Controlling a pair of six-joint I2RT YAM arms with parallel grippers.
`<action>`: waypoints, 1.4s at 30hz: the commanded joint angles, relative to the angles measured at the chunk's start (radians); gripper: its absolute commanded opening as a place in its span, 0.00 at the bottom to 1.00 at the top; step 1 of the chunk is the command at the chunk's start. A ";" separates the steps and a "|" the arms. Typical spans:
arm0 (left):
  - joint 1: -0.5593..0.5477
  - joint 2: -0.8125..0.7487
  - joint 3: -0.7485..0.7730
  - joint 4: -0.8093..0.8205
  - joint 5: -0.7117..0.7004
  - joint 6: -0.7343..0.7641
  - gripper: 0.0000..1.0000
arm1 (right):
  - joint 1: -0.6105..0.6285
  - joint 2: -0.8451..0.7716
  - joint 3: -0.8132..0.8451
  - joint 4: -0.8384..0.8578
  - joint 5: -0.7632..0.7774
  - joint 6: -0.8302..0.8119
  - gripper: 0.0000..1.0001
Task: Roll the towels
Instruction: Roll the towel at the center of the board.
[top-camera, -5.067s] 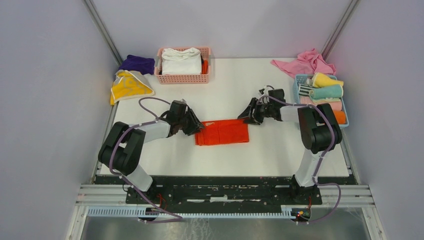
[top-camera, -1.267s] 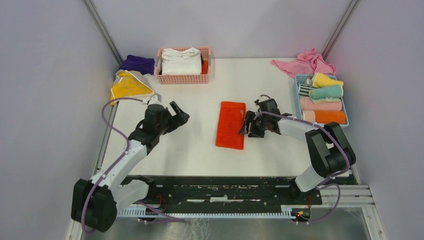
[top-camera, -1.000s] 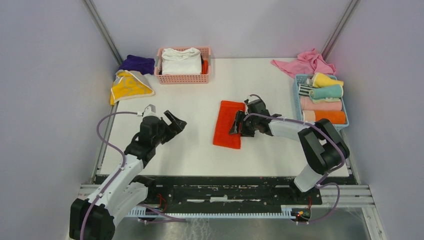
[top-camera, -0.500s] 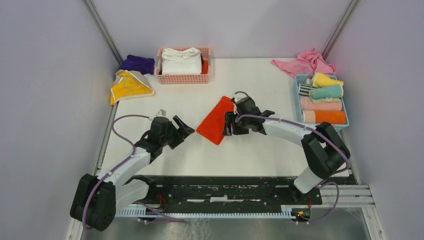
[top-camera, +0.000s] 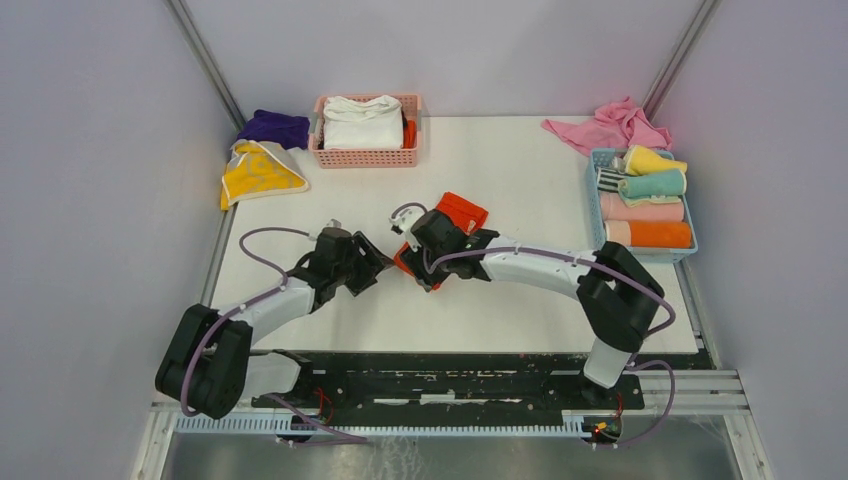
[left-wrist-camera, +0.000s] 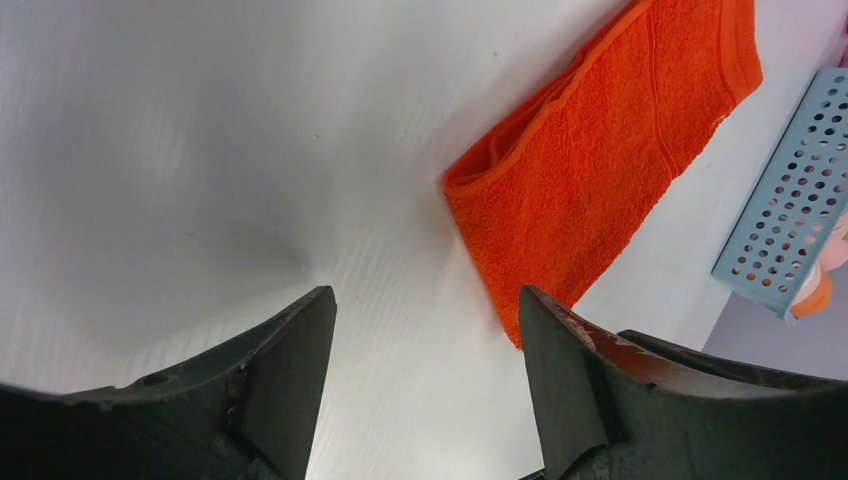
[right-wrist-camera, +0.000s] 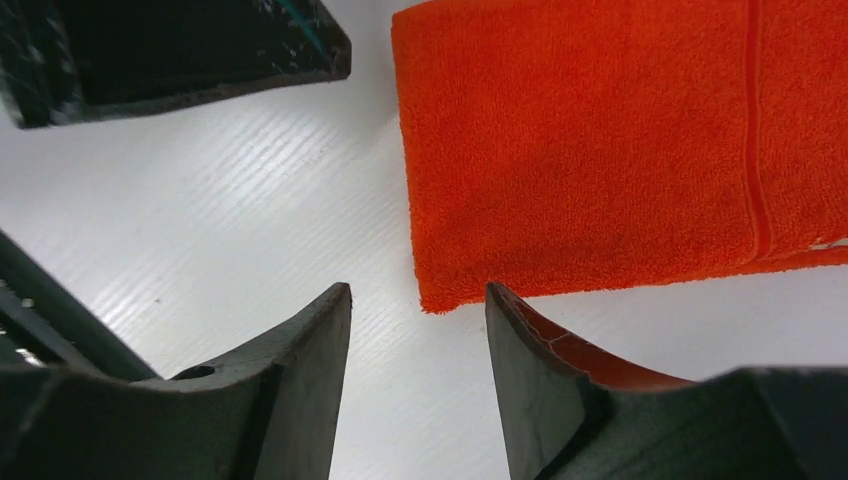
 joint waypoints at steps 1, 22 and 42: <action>-0.006 0.026 0.050 0.064 0.003 -0.039 0.73 | 0.034 0.057 0.051 -0.032 0.124 -0.112 0.60; -0.050 0.070 0.039 0.102 -0.002 -0.123 0.70 | 0.064 0.179 -0.041 0.034 0.080 -0.126 0.29; -0.112 0.178 0.080 0.094 -0.135 -0.266 0.60 | 0.037 0.055 -0.178 0.215 -0.082 -0.030 0.00</action>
